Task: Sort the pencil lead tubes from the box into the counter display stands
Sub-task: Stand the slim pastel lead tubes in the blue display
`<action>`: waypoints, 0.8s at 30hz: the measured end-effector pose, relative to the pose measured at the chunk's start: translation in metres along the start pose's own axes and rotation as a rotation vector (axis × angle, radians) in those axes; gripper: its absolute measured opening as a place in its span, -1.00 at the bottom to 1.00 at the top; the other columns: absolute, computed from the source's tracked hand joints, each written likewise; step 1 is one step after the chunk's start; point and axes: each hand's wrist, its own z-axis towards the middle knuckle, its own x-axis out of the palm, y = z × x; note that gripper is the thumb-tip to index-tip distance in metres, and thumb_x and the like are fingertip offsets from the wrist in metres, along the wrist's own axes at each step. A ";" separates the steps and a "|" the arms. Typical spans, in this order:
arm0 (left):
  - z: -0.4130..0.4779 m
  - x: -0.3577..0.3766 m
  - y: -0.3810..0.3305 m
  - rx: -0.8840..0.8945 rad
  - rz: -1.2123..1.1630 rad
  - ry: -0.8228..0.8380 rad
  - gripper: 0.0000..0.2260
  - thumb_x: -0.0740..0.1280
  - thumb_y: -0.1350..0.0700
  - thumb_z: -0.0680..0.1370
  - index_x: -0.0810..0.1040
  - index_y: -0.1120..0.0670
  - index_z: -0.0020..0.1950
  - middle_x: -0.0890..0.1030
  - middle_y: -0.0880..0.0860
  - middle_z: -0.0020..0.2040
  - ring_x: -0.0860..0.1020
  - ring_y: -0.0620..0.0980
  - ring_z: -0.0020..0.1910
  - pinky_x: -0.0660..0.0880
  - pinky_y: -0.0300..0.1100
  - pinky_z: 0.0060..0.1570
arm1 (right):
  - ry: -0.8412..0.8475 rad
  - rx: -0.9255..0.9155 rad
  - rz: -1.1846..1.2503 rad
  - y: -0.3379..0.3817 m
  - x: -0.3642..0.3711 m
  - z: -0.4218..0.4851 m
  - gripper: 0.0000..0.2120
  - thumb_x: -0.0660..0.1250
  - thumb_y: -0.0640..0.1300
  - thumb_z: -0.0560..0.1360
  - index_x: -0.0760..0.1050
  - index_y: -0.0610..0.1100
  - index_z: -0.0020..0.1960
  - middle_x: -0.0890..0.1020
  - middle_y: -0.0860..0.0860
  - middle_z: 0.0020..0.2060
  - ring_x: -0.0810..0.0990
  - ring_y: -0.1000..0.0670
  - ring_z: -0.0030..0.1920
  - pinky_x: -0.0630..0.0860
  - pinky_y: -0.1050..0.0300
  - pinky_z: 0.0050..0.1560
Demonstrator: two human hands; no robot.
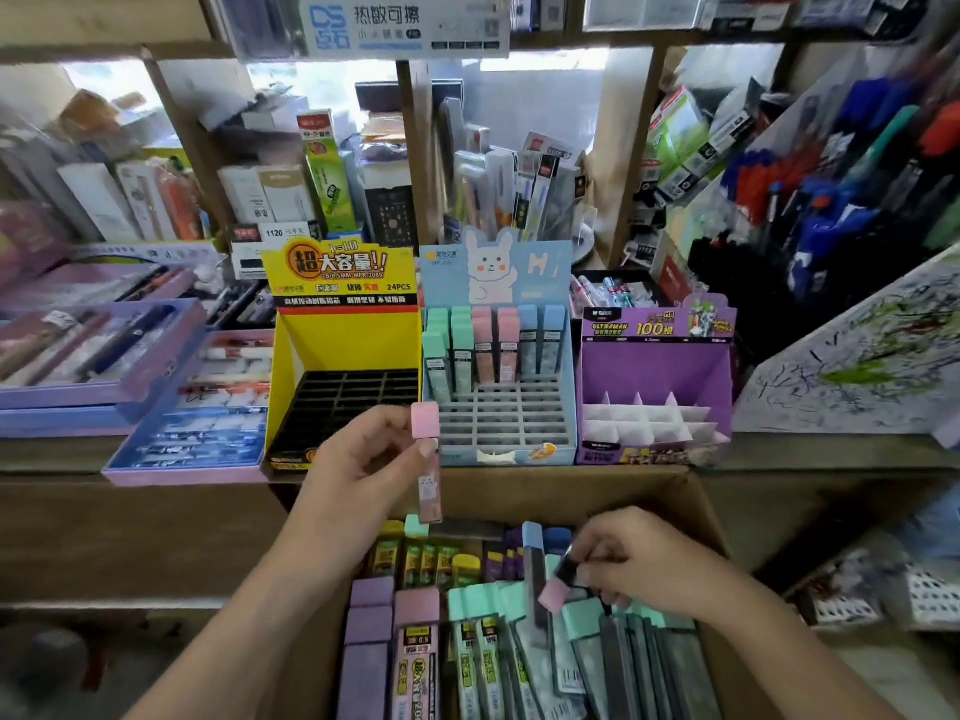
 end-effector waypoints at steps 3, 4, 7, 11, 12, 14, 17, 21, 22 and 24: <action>0.019 0.004 -0.011 0.039 0.020 -0.005 -0.88 0.40 0.15 0.60 0.67 -0.05 0.07 0.73 0.03 0.01 0.68 0.01 0.06 0.59 0.19 0.17 | 0.045 0.027 -0.061 -0.007 0.001 0.002 -0.91 0.46 -0.10 0.55 0.60 0.07 -0.07 0.70 0.05 -0.29 0.67 0.17 -0.30 0.65 0.17 -0.20; 0.025 0.005 -0.014 0.049 0.022 -0.005 -0.87 0.41 0.16 0.60 0.67 -0.05 0.07 0.73 0.04 0.01 0.68 0.03 0.06 0.59 0.20 0.17 | 0.041 0.031 -0.046 -0.008 0.001 0.003 -0.91 0.46 -0.10 0.55 0.60 0.07 -0.08 0.70 0.06 -0.30 0.67 0.17 -0.30 0.63 0.19 -0.23; 0.047 0.011 -0.020 0.090 0.075 -0.025 -0.88 0.45 0.16 0.58 0.69 -0.06 0.03 0.73 0.04 -0.04 0.68 0.11 0.00 0.61 0.16 0.09 | 0.033 0.043 0.009 -0.009 0.000 0.003 -0.93 0.45 -0.11 0.56 0.59 0.03 -0.05 0.69 0.03 -0.26 0.66 0.15 -0.29 0.58 0.25 -0.26; 0.073 0.020 -0.022 0.107 0.152 -0.056 -0.88 0.47 0.16 0.56 0.69 -0.06 0.02 0.73 -0.02 -0.10 0.66 -0.04 -0.12 0.62 0.00 -0.09 | 0.040 0.053 0.038 -0.012 0.000 0.005 -0.95 0.44 -0.11 0.57 0.58 0.01 -0.02 0.69 0.01 -0.24 0.67 0.14 -0.27 0.58 0.25 -0.25; 0.079 0.023 -0.022 0.107 0.183 -0.063 -0.88 0.47 0.17 0.56 0.69 -0.05 0.02 0.73 -0.03 -0.12 0.66 -0.03 -0.14 0.64 0.05 -0.09 | 0.041 0.057 0.042 -0.013 0.000 0.005 -0.95 0.44 -0.10 0.57 0.58 0.01 -0.02 0.69 0.01 -0.25 0.67 0.13 -0.27 0.58 0.23 -0.25; 0.088 0.029 -0.020 0.109 0.258 -0.081 -0.90 0.48 0.17 0.55 0.68 -0.02 0.01 0.73 -0.04 -0.17 0.67 -0.01 -0.17 0.65 0.14 -0.08 | 0.039 0.058 0.046 -0.015 0.000 0.005 -0.95 0.44 -0.08 0.57 0.58 0.02 -0.03 0.70 0.01 -0.25 0.68 0.11 -0.25 0.61 0.19 -0.22; 0.099 0.037 -0.020 0.131 0.379 -0.127 -0.90 0.49 0.16 0.55 0.66 -0.04 -0.04 0.71 -0.06 -0.19 0.67 -0.01 -0.17 0.65 0.12 -0.10 | 0.036 0.053 0.051 -0.018 0.001 0.005 -0.95 0.44 -0.07 0.57 0.58 0.04 -0.04 0.70 0.01 -0.24 0.69 0.08 -0.22 0.65 0.14 -0.16; 0.110 0.049 -0.020 0.167 0.516 -0.163 -0.90 0.49 0.15 0.55 0.65 -0.05 -0.08 0.66 -0.15 -0.24 0.63 -0.15 -0.23 0.62 -0.14 -0.19 | 0.032 0.050 0.051 -0.020 0.002 0.006 -0.94 0.44 -0.07 0.57 0.58 0.06 -0.05 0.69 0.05 -0.28 0.69 0.10 -0.23 0.63 0.17 -0.19; 0.111 0.052 -0.020 0.169 0.552 -0.165 -0.91 0.49 0.15 0.55 0.65 -0.03 -0.09 0.64 -0.17 -0.26 0.61 -0.21 -0.26 0.59 -0.24 -0.24 | 0.032 0.048 0.050 -0.020 0.002 0.006 -0.94 0.43 -0.08 0.56 0.57 0.06 -0.06 0.69 0.06 -0.29 0.68 0.12 -0.25 0.62 0.18 -0.20; 0.114 0.055 -0.019 0.166 0.588 -0.156 -0.94 0.48 0.16 0.56 0.66 0.01 -0.09 0.63 -0.17 -0.27 0.60 -0.24 -0.29 0.56 -0.31 -0.29 | 0.030 0.044 0.053 -0.020 0.002 0.006 -0.93 0.43 -0.09 0.56 0.57 0.05 -0.06 0.68 0.06 -0.31 0.67 0.15 -0.28 0.59 0.20 -0.23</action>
